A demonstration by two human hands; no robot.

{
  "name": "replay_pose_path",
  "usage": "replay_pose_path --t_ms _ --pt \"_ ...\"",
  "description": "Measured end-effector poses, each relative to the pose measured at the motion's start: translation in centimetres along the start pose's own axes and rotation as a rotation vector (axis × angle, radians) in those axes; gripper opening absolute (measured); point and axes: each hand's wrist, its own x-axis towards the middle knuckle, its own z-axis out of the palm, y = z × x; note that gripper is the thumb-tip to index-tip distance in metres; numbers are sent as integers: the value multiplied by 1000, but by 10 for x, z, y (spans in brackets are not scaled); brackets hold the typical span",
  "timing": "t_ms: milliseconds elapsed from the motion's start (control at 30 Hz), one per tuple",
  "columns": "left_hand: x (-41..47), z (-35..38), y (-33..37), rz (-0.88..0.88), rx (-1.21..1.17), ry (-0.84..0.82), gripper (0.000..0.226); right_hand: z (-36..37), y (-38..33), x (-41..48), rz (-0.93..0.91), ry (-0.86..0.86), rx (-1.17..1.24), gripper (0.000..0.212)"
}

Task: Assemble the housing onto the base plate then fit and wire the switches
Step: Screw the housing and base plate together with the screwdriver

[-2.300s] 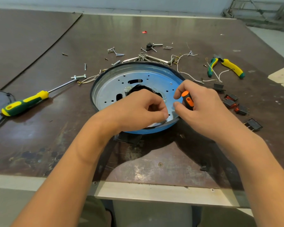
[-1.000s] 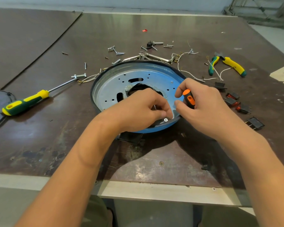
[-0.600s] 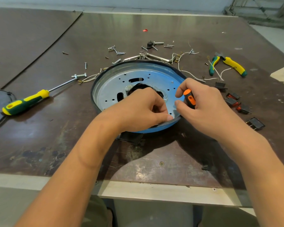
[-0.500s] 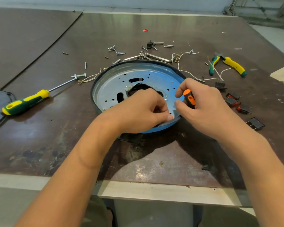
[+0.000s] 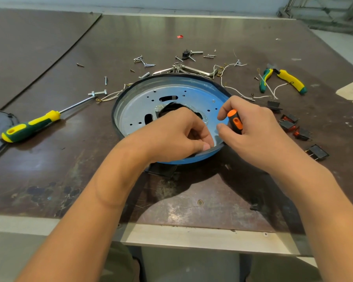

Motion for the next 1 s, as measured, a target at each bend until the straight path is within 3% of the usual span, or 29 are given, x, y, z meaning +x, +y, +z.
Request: replay_pose_path --t_ms 233,433,567,667,1000 --pt "-4 -1 1 31 -100 -5 29 1 0 0 -11 12 -7 11" --pt "-4 -3 2 35 -90 -15 34 1 0 0 -18 31 -5 9" --pt "-6 -4 -1 -16 -241 78 15 1 0 0 -15 24 -3 10" --pt "-3 1 0 1 -110 87 1 0 0 0 -6 17 -1 11" --pt "0 2 3 7 -99 60 11 0 -2 -3 8 72 38 13"
